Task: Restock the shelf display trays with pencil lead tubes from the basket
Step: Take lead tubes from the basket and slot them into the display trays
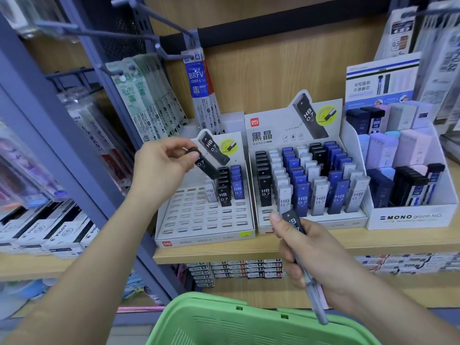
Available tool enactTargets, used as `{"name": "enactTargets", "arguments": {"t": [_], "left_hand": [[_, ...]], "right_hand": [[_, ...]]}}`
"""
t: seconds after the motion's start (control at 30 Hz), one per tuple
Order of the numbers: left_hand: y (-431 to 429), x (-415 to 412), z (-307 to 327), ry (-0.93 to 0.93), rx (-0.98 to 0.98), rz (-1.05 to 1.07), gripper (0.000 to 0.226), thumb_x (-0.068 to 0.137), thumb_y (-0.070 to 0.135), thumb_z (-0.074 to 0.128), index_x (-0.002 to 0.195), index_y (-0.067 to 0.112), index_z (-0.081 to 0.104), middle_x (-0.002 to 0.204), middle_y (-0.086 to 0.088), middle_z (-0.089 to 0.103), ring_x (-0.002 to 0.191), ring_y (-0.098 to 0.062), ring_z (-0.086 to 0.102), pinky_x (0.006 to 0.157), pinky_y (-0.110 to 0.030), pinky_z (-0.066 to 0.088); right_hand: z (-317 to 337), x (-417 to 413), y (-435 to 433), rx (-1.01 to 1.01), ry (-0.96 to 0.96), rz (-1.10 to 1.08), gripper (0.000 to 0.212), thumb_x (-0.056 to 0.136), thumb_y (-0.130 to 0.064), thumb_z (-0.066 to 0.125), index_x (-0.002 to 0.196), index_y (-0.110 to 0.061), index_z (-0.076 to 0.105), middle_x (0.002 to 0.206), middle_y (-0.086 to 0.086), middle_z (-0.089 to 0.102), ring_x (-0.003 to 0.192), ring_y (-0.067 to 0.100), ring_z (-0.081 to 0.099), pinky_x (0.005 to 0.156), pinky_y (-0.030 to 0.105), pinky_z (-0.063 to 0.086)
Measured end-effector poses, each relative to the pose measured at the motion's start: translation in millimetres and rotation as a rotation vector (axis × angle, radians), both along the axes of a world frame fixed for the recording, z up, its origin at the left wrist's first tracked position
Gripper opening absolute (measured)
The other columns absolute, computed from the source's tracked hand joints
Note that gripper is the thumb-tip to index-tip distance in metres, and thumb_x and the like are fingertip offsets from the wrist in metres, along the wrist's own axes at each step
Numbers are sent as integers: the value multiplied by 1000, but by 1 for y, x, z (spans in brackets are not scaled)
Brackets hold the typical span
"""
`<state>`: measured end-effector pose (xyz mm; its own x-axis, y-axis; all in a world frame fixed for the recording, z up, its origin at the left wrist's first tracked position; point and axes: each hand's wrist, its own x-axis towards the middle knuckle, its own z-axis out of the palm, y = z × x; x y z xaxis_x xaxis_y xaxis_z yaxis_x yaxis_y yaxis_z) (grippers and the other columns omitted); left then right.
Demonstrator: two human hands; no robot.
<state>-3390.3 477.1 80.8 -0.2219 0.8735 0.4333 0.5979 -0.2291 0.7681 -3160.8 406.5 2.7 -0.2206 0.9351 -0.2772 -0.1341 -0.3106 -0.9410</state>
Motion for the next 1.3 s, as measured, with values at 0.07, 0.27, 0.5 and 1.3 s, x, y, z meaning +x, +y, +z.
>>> {"name": "enactTargets", "arguments": {"t": [0.07, 0.27, 0.5, 1.3], "left_hand": [[-2, -4, -2, 72, -98, -30, 17, 80, 7, 75, 76, 23, 71, 69, -12, 70, 67, -29, 68, 78, -46, 58], [-8, 10, -22, 245, -258, -157, 23, 78, 15, 78, 73, 35, 69, 65, 6, 69, 60, -9, 65, 73, -37, 59], [-8, 10, -30, 392, -226, -170, 12, 83, 20, 74, 94, 23, 76, 78, 10, 70, 74, -6, 65, 76, -21, 53], [-27, 64, -15, -37, -420, -615, 13, 90, 0, 58, 85, 11, 64, 65, 3, 66, 60, -10, 63, 60, -21, 54]], "right_hand": [[-2, -1, 0, -25, 7, 4, 37, 84, -46, 66, 71, -16, 49, 49, 1, 40, 35, 15, 33, 37, 19, 28], [-6, -5, 1, -82, 29, -5, 35, 86, -43, 67, 75, -15, 48, 51, 1, 42, 36, 14, 33, 37, 19, 28], [-6, -6, 2, -82, 19, 3, 39, 81, -51, 65, 80, -15, 50, 53, 0, 42, 38, 14, 35, 37, 20, 29], [1, -3, -1, 113, 13, 237, 41, 62, -47, 76, 81, -14, 61, 58, 7, 43, 30, 13, 34, 35, 15, 26]]}}
